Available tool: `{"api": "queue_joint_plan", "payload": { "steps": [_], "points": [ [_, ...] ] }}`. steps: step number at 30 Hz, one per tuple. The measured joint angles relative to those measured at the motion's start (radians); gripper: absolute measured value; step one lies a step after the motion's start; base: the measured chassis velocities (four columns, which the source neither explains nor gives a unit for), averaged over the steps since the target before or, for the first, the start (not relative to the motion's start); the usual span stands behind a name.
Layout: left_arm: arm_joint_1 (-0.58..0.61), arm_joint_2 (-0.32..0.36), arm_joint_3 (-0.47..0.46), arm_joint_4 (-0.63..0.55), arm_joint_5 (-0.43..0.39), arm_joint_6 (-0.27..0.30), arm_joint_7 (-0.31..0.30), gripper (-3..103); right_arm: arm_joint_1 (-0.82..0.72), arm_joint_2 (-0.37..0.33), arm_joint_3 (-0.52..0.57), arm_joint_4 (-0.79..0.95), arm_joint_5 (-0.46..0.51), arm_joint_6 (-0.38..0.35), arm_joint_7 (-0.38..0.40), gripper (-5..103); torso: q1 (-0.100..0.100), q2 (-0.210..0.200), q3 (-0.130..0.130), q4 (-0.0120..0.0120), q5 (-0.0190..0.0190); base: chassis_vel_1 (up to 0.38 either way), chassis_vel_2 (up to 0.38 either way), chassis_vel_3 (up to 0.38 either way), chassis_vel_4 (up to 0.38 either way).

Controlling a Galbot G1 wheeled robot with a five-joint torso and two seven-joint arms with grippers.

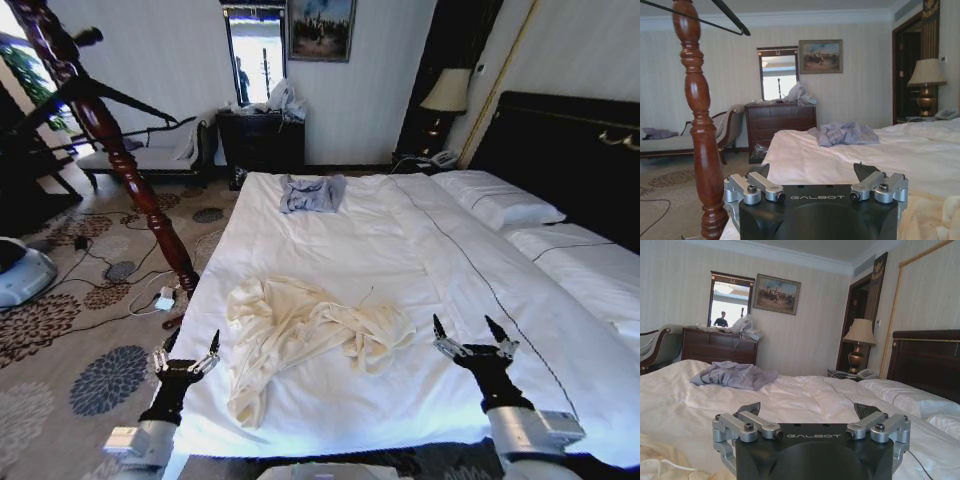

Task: Pick up the clothes from the bed and hang them on the clothes hanger.

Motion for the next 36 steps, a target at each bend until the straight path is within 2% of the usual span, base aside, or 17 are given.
{"api": "queue_joint_plan", "payload": {
  "steps": [7, 15, 26, 32, 34, 36],
  "points": [
    [-0.004, 0.006, 0.03, 0.006, 0.017, 0.0, 0.0, 94, 0.002, 0.0, -0.002, -0.003, -0.001, -0.004, 0.005, 100, 0.0, 0.0, 0.0, 0.0, 0.0001, 0.0, 0.0, 0.0, 0.0],
    [0.014, 0.012, 0.125, 0.043, 0.055, 0.009, 0.0, 94, 0.001, 0.003, -0.007, -0.013, -0.008, -0.009, 0.008, 100, 0.0, 0.0, 0.0, -0.0001, 0.0001, 0.0, 0.0, 0.0, 0.0],
    [0.075, 0.018, 0.238, 0.197, 0.012, 0.013, -0.021, 93, 0.003, 0.009, -0.012, -0.027, -0.013, -0.012, 0.014, 100, 0.0, 0.0, 0.0, 0.0001, 0.0, 0.0, 0.0, 0.0, 0.0],
    [0.087, 0.022, 0.25, 0.223, -0.016, 0.008, -0.033, 92, 0.003, 0.009, -0.014, -0.033, -0.017, -0.012, 0.015, 100, 0.0, 0.0, 0.0, 0.0001, 0.0, 0.0, 0.0, 0.0, 0.0],
    [0.098, 0.022, 0.242, 0.227, -0.043, 0.002, -0.036, 86, 0.002, 0.008, -0.016, -0.041, -0.019, -0.012, 0.016, 100, 0.0, 0.0, 0.0, 0.0, 0.0001, 0.0, 0.0, 0.0, 0.0],
    [0.1, 0.022, 0.238, 0.227, -0.051, 0.002, -0.036, 86, 0.002, 0.008, -0.017, -0.042, -0.02, -0.012, 0.016, 100, 0.0, 0.0, 0.0, 0.0001, 0.0001, 0.0, 0.0, 0.0, 0.0]
  ]
}}
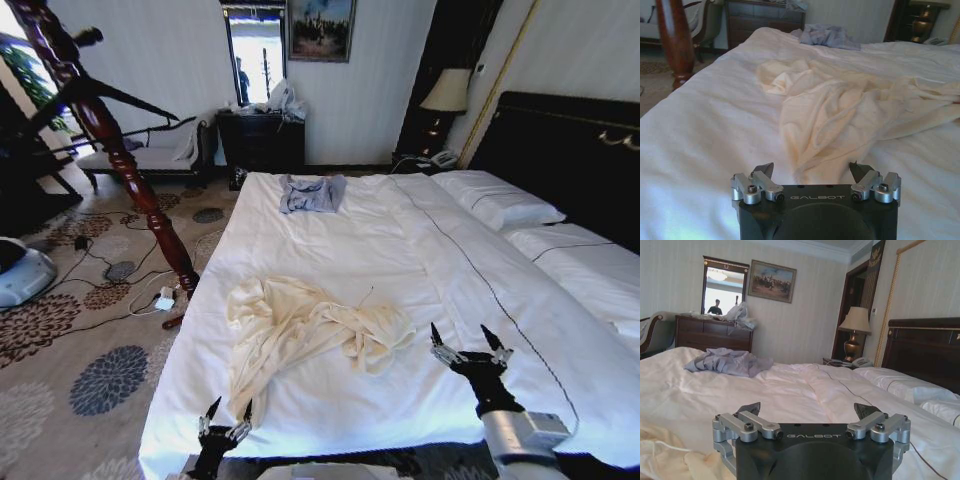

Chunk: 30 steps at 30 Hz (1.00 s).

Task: Pick up the clothes from the bed and hang them on the clothes hanger.

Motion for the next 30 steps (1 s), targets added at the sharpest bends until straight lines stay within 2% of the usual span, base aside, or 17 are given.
{"api": "queue_joint_plan", "payload": {
  "steps": [3, 6, 7, 24, 27, 29, 30],
  "points": [
    [0.003, 0.005, -0.018, -0.002, -0.045, 0.001, 0.001, 82, 0.002, -0.002, -0.005, -0.006, -0.002, 0.0, 0.001, 100, 0.0, 0.0, 0.0, -0.0001, 0.0, 0.0, 0.0, 0.0, 0.0],
    [0.002, 0.008, -0.02, 0.0, -0.056, 0.002, 0.003, 81, 0.003, -0.002, -0.008, -0.007, -0.003, -0.001, 0.001, 100, 0.0, 0.0, 0.0, 0.0, -0.0001, 0.0, 0.0, 0.0, 0.0],
    [0.001, 0.013, -0.021, 0.004, -0.063, 0.004, 0.006, 76, 0.003, -0.001, -0.011, -0.007, -0.004, -0.002, 0.001, 100, 0.0, 0.0, 0.0, -0.0001, -0.0001, 0.0, 0.0, 0.0, 0.0],
    [-0.011, 0.014, 0.006, 0.027, -0.077, 0.019, 0.022, 61, 0.0, 0.005, -0.012, 0.017, -0.001, -0.01, 0.004, 100, 0.0, 0.0, 0.0, 0.0, -0.0001, 0.0, 0.0, 0.0, 0.0],
    [-0.018, 0.013, 0.009, 0.03, -0.075, 0.02, 0.022, 45, 0.0, 0.008, -0.012, 0.02, 0.0, -0.01, 0.005, 100, 0.0, 0.0, 0.0, -0.0001, -0.0001, 0.0, 0.0, 0.0, 0.0],
    [-0.018, 0.013, 0.009, 0.029, -0.073, 0.02, 0.022, 45, 0.0, 0.008, -0.012, 0.02, 0.0, -0.01, 0.005, 100, 0.0, 0.0, 0.0, 0.0, -0.0001, 0.0, 0.0, 0.0, 0.0],
    [-0.018, 0.013, 0.008, 0.025, -0.066, 0.019, 0.022, 34, 0.001, 0.009, -0.013, 0.02, -0.001, -0.01, 0.005, 100, 0.0, 0.0, 0.0, 0.0, -0.0001, 0.0, 0.0, 0.0, 0.0]
  ]
}}
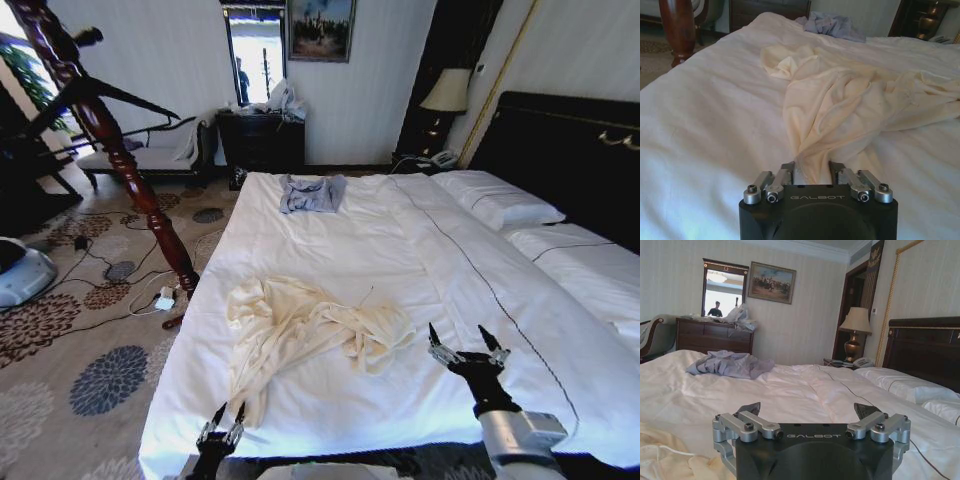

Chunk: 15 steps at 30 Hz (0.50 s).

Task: Pick up the clothes from the bed and hang them on the clothes hanger.

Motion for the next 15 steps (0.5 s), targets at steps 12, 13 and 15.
{"api": "queue_joint_plan", "payload": {
  "steps": [12, 13, 15],
  "points": [
    [0.014, 0.003, -0.016, -0.009, 0.001, -0.007, 0.0, 1, 0.007, 0.001, -0.01, -0.011, -0.004, -0.002, 0.001, 100, 0.0, 0.0, 0.0, 0.0, 0.0, 0.0, 0.0, 0.0, 0.0],
    [0.016, 0.002, -0.014, -0.009, 0.002, -0.008, 0.0, 1, 0.006, 0.0, -0.01, -0.012, -0.004, -0.003, 0.001, 100, 0.0, 0.0, 0.0, 0.0, 0.0, 0.0, 0.0, 0.0, 0.0],
    [0.019, 0.002, -0.011, -0.009, 0.004, -0.008, 0.0, 1, 0.006, 0.0, -0.01, -0.012, -0.004, -0.003, 0.001, 100, 0.0, 0.0, 0.0, 0.0, 0.0, 0.0, 0.0, 0.0, 0.0]
  ]
}}
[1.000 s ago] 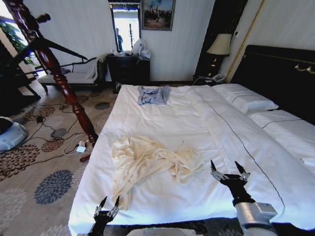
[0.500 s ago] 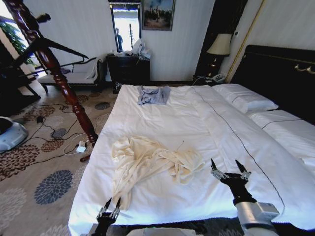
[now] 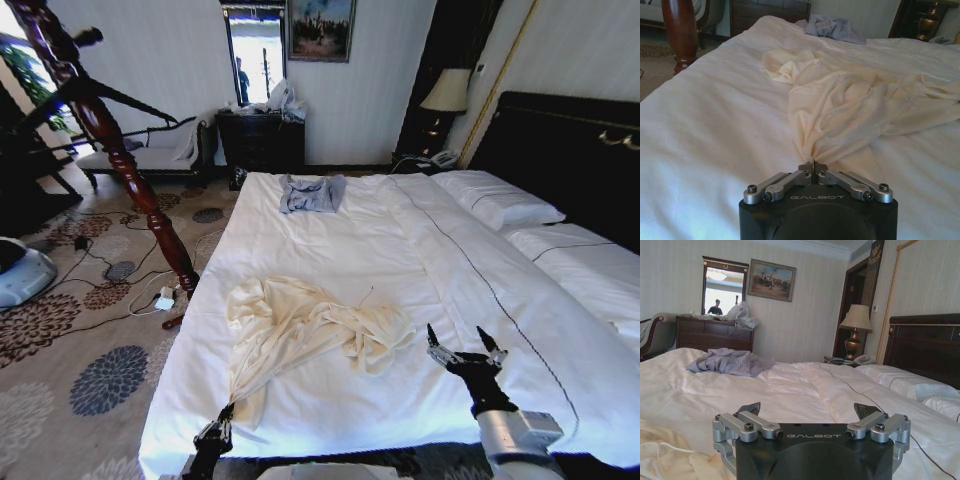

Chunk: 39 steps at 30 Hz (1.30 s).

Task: Pick up the clothes from the bed and hang them on the clothes hanger.

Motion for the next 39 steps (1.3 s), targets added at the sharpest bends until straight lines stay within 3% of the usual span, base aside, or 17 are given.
{"api": "queue_joint_plan", "payload": {
  "steps": [10, 15, 22, 24, 27, 29, 34, 39],
  "points": [
    [0.008, -0.007, -0.033, -0.048, 0.02, -0.012, 0.0, 1, -0.003, -0.014, 0.005, 0.0, 0.002, -0.015, 0.008, 100, 0.0, 0.0, 0.0, 0.0, 0.0, 0.0, 0.0, 0.0, 0.0],
    [-0.007, -0.003, -0.094, -0.122, 0.012, 0.005, -0.004, 1, -0.02, -0.091, -0.001, -0.015, -0.005, -0.041, -0.002, 100, 0.0, 0.0, 0.0, -0.0001, 0.0, 0.0, 0.0, 0.0, 0.0],
    [-0.042, 0.006, -0.137, -0.154, 0.001, 0.038, -0.011, 1, 0.048, -0.38, -0.039, -0.101, 0.017, -0.105, -0.04, 100, 0.0, 0.0, 0.0, 0.0002, 0.0001, 0.0, 0.0, 0.0, 0.0],
    [-0.037, 0.001, -0.132, -0.148, 0.019, 0.04, -0.012, 1, 0.123, -0.487, -0.083, -0.153, 0.036, -0.129, -0.051, 100, 0.0, 0.0, 0.0, 0.0001, 0.0004, 0.0, 0.0, 0.0, 0.0],
    [-0.031, -0.006, -0.126, -0.141, 0.036, 0.04, -0.011, 1, 0.192, -0.547, -0.141, -0.181, 0.07, -0.151, -0.055, 100, 0.0, 0.0, 0.0, 0.0001, 0.0004, 0.0, 0.0, 0.0, 0.0],
    [-0.026, -0.02, -0.116, -0.132, 0.057, 0.04, -0.012, 1, 0.315, -0.621, -0.256, -0.214, 0.122, -0.186, -0.061, 100, 0.0, 0.0, 0.0, 0.0005, 0.0, 0.0, 0.0, 0.0, 0.0],
    [-0.023, -0.029, -0.107, -0.126, 0.067, 0.04, -0.018, 1, 0.431, -0.642, -0.372, -0.265, 0.126, -0.196, -0.072, 100, 0.0, 0.0, 0.0, 0.0, 0.0002, 0.0, 0.0, 0.0, 0.0],
    [-0.019, -0.032, -0.099, -0.121, 0.074, 0.042, -0.022, 1, 0.561, -0.611, -0.527, -0.329, 0.134, -0.21, -0.074, 100, 0.0, 0.0, 0.0, -0.0001, 0.0002, 0.0, 0.0, 0.0, 0.0]
  ]
}}
